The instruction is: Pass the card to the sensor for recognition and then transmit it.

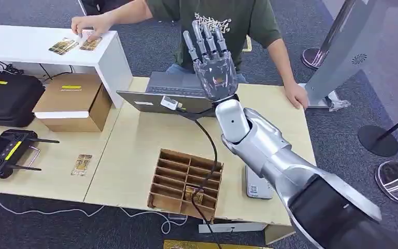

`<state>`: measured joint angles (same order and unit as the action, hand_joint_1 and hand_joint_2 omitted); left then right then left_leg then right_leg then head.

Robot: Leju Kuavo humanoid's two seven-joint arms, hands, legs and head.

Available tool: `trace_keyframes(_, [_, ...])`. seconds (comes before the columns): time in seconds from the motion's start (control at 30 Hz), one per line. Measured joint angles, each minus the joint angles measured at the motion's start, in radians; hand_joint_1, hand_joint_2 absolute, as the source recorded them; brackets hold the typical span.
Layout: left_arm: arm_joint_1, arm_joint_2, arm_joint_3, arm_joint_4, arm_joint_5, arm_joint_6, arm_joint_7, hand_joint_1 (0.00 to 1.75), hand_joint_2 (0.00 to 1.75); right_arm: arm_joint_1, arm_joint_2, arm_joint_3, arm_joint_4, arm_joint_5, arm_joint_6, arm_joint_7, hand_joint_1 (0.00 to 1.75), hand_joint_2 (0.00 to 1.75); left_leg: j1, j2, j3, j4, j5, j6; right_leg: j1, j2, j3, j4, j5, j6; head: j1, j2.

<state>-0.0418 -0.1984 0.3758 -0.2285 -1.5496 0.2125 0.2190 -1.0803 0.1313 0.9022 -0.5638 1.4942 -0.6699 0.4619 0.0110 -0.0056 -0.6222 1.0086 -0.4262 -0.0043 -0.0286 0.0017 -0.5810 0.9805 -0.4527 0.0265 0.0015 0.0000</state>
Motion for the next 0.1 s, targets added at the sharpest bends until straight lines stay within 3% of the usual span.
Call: trace_keyframes(0.1, [0.0, 0.001, 0.0, 0.0, 0.002, 0.003, 0.0, 0.0, 0.0, 0.01, -0.018, 0.004, -0.049, 0.0, -0.001, 0.038, 0.0, 1.75, 0.0, 0.0, 0.0, 0.0, 0.0, 0.0, 0.0, 0.0, 0.0, 0.0, 0.0, 0.0, 0.0, 0.0])
